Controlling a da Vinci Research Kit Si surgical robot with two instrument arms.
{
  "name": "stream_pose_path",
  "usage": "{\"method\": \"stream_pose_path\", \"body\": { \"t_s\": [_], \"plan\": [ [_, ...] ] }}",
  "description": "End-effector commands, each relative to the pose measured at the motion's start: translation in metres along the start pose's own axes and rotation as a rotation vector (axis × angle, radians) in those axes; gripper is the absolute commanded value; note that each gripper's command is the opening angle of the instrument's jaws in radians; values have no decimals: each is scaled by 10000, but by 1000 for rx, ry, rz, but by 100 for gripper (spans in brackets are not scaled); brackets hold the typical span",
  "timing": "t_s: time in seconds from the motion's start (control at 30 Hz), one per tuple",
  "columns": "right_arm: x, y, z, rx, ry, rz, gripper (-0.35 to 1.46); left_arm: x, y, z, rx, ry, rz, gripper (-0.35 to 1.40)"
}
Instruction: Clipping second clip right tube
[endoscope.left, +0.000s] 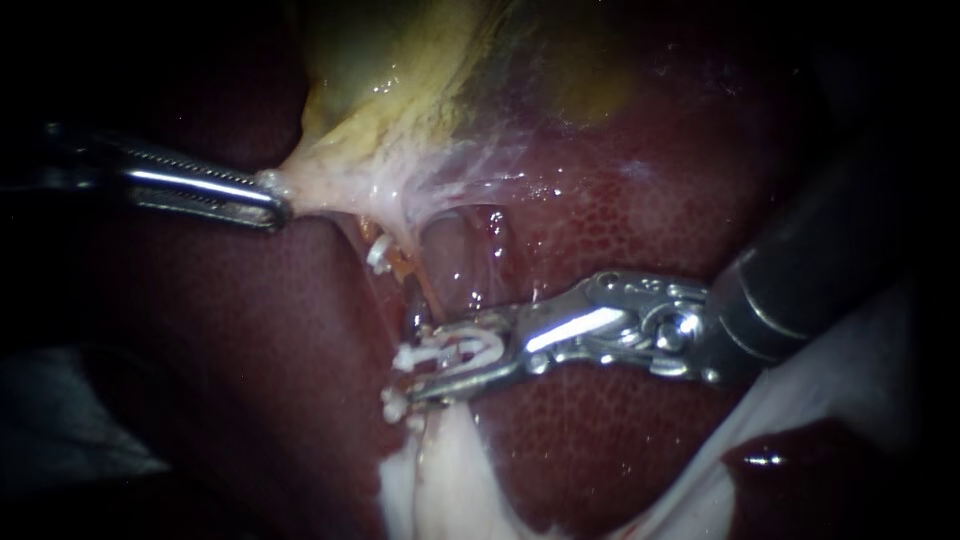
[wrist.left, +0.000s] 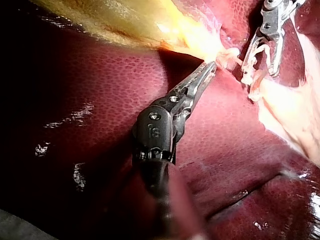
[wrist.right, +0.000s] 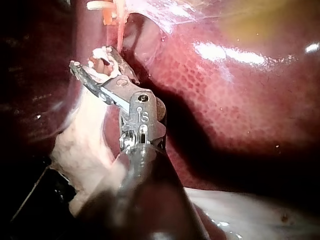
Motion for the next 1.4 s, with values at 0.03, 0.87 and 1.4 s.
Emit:
{"method": "stream_pose_path", "body": {
  "t_s": [0.03, 0.87, 1.4],
  "plan": [
    [1, -4, 0, 4, 3, 0, 48, 0, 0, 0, -1, 0, 0, -35],
    [21, -33, -52, 46, 3, 14, 47, -1, 0, -1, -1, 0, 1, -35],
    [-11, 27, -29, 14, 4, -7, 49, -2, 1, -1, -1, 0, 1, -35]
  ]
}}
